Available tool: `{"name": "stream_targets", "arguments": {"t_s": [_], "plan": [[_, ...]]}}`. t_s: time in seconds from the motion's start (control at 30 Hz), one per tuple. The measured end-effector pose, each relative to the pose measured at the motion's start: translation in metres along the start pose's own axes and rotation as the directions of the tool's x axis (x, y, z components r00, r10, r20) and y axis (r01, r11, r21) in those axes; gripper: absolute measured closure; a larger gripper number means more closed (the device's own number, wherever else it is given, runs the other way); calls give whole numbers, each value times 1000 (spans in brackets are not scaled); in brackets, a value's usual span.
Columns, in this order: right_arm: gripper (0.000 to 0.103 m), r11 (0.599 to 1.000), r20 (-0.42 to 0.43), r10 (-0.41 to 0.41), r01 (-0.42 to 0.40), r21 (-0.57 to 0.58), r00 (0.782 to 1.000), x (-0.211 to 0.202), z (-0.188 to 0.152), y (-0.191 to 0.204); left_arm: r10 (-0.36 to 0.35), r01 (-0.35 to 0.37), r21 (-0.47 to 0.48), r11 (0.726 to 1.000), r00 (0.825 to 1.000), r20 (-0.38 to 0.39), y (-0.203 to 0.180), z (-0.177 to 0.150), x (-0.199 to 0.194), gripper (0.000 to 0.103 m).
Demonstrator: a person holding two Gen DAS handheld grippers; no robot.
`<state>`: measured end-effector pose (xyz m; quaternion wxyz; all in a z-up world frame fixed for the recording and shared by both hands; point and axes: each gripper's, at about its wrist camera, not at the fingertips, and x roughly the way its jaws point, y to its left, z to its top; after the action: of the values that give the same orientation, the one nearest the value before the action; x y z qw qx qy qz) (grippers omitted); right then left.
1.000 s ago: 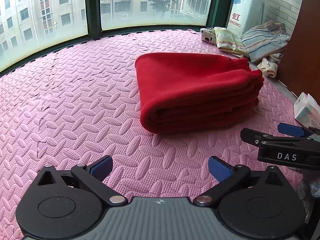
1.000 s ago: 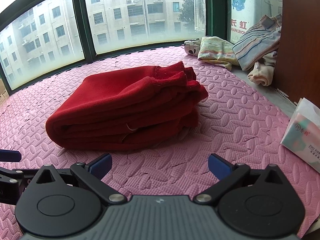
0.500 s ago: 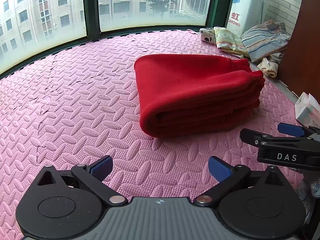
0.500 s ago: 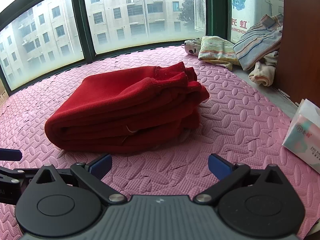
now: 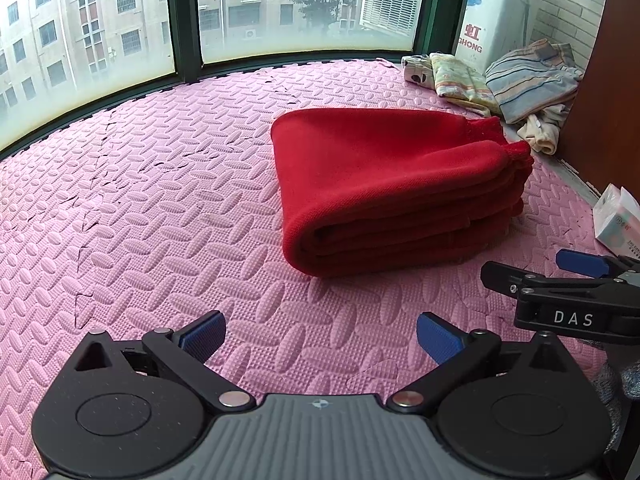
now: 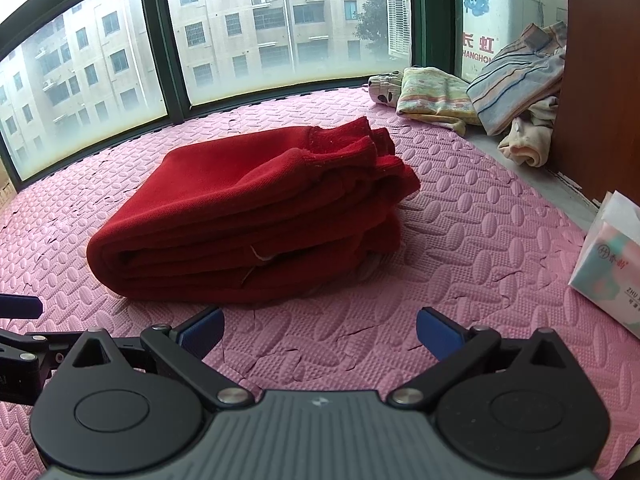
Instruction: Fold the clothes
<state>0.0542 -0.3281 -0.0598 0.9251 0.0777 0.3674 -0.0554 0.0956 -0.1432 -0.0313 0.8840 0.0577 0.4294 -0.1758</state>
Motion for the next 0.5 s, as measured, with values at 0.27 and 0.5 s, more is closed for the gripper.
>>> {"name": "stream_targets", "arguments": {"t_s": [0.27,0.5], "plan": [[0,1000,1,-1,1,3,1000,1,0,-1,2,-2,4,1000,1000,0,-1,1,1,0],[0,1000,-2,-1,1,1,1000,2,0,0,4,-4,1,1000,1000,-2,0,1,1,0]]}}
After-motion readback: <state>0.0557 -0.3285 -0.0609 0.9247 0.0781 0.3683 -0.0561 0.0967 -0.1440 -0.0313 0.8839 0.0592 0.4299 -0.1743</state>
